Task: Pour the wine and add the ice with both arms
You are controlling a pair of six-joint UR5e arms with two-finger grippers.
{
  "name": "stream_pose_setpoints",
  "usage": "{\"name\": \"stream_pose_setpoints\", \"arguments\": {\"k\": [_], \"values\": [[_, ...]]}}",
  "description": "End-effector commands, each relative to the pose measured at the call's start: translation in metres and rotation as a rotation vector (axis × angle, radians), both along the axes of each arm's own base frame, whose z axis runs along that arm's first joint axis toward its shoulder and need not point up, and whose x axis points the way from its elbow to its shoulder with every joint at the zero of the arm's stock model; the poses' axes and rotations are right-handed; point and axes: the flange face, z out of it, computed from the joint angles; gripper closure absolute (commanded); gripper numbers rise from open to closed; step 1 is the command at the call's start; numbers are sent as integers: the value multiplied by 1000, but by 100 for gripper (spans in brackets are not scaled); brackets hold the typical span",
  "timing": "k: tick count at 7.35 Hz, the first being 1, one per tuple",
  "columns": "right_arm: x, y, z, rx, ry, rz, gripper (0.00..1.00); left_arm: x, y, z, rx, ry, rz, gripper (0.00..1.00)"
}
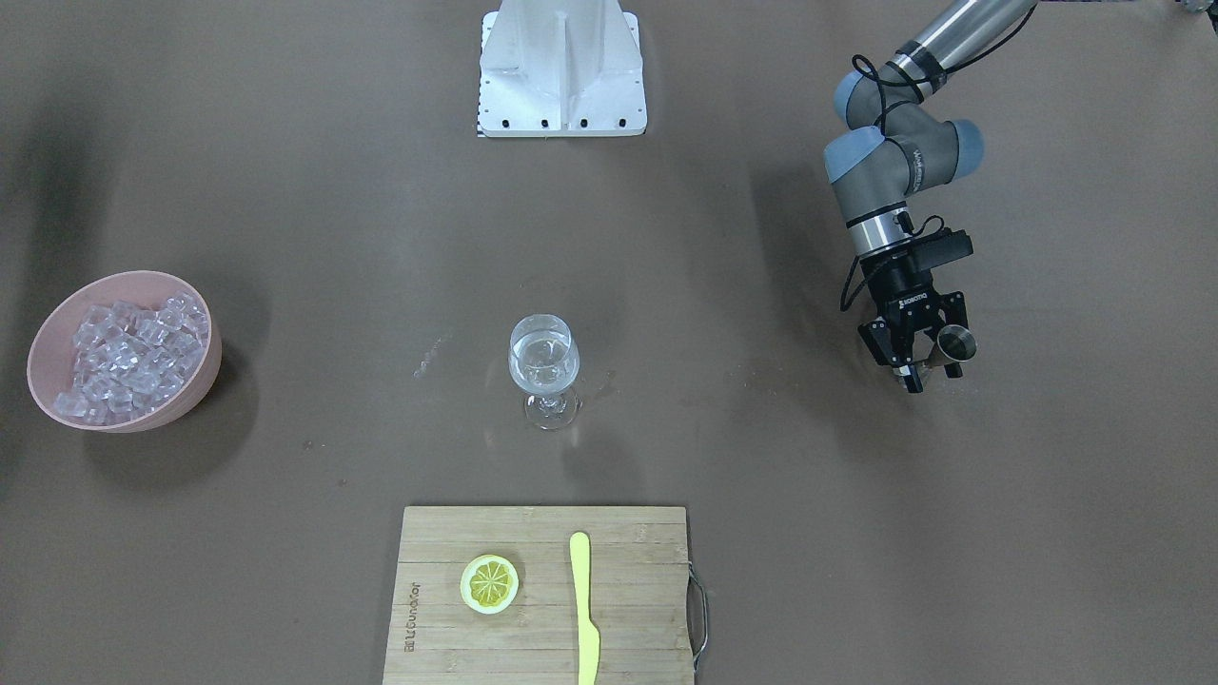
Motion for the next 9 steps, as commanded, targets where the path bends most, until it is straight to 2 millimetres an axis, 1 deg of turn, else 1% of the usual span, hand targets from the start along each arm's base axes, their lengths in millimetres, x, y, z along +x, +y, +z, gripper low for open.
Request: {"name": "stream_pose_setpoints", "arguments": {"k": [1,4,6,9], "values": [[0,0,0,1,0,0,0,2,1,4,-23,4,21,44],[0,0,0,-1,0,0,0,2,2,4,-22,-13,33,44],[0,-1,0,1,0,0,0,1,1,1,-20,-8,31,51],[0,-1,1,-2,0,0,0,1,2,0,-19,-5,33,51]]}}
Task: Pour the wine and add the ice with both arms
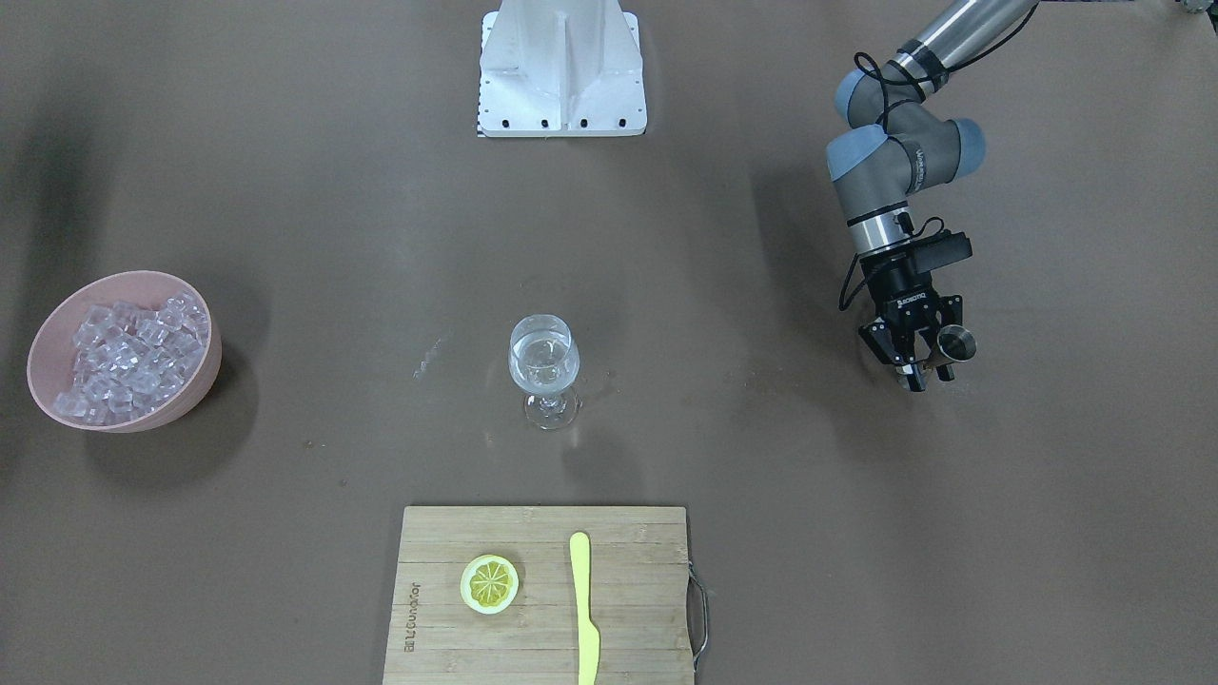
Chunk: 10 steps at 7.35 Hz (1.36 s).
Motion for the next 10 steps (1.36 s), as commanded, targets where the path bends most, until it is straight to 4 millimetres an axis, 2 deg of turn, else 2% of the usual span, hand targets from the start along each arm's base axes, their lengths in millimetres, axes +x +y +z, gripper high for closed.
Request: {"name": "stream_pose_setpoints", "arguments": {"k": [1,2,4,5,6,7,8,9,10], "values": [[0,0,0,-1,0,0,0,-9,4,7,-4,-9,0,51],[0,0,0,-1,0,0,0,-21,10,14,6,7,11,51],[1,0,-1,1,0,2,0,-23,11,12,30,13,33,51],[0,0,-1,1,0,0,0,-22,11,8,33,20,32,56],[0,1,1,-2,0,0,0,-20,10,5,35,24,32,69],[1,1,1,-2,0,2,0,-20,10,4,37,27,32,92],[1,1,1,-2,0,2,0,-20,10,4,37,27,32,100],[0,1,1,-2,0,0,0,-20,10,-1,41,31,36,100],[0,1,1,-2,0,0,0,-23,11,-21,59,33,55,100]]}}
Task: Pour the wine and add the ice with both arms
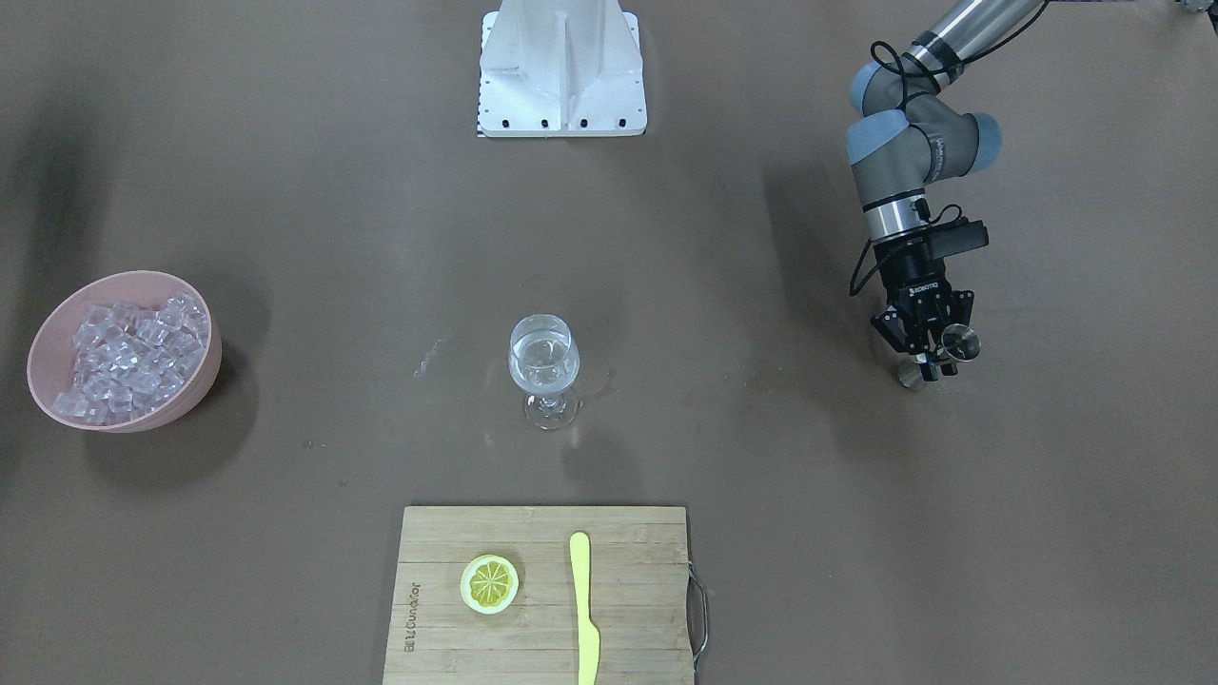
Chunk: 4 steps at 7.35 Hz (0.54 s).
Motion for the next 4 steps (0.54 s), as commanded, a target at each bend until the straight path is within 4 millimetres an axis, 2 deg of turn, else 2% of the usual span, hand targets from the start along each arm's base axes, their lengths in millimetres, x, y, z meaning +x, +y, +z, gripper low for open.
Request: {"name": "stream_pose_setpoints", "arguments": {"k": [1,3,4], "values": [[0,0,0,0,0,-1,0,-9,5,-43,41,1,45,100],[0,0,1,-3,0,-1,0,-9,12,-70,35,13,165,100],[0,0,2,-5,0,-1,0,-11,16,-85,89,31,220,100]]}}
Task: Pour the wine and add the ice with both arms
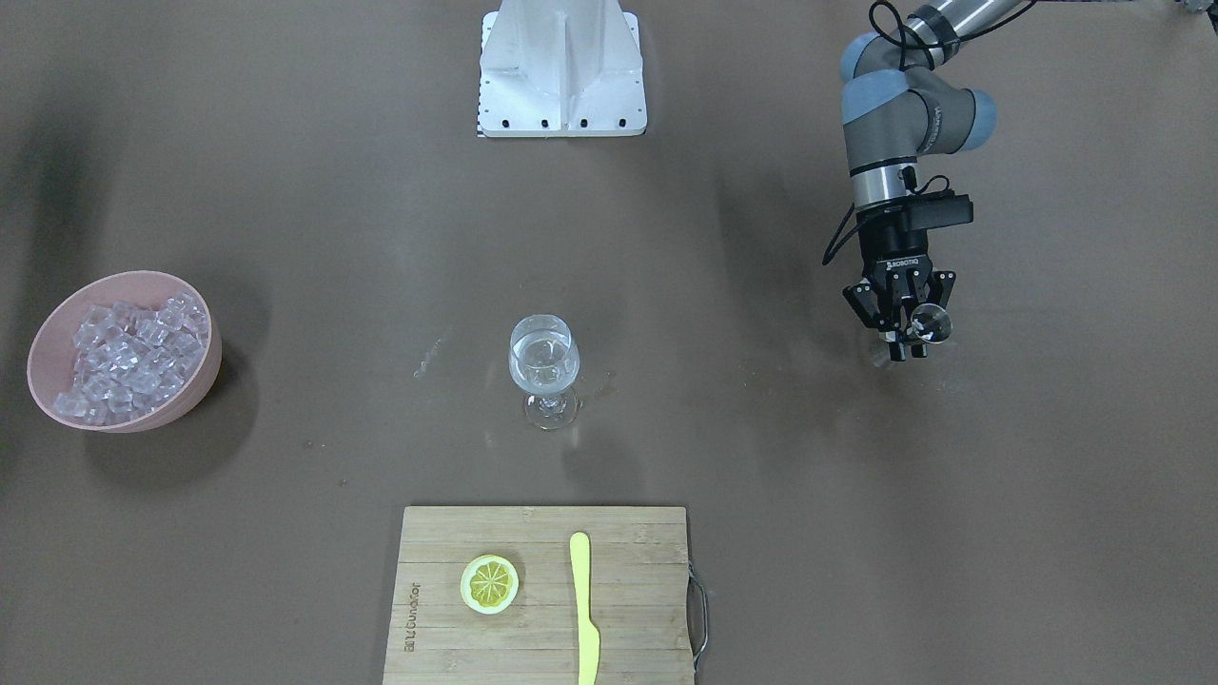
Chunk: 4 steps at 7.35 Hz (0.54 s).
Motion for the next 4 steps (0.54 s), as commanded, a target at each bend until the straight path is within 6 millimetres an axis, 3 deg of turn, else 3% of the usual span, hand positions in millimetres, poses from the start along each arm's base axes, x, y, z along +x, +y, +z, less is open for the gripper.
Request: {"name": "stream_pose_setpoints", "arguments": {"k": [1,2,4], "values": [[0,-1,0,0,0,0,0,-5,13,-21,113,27,184,100],[0,0,1,-2,0,0,0,-12,22,-18,179,18,289,100],[0,0,3,-6,1,0,0,-10,36,-51,342,-9,475,100]]}}
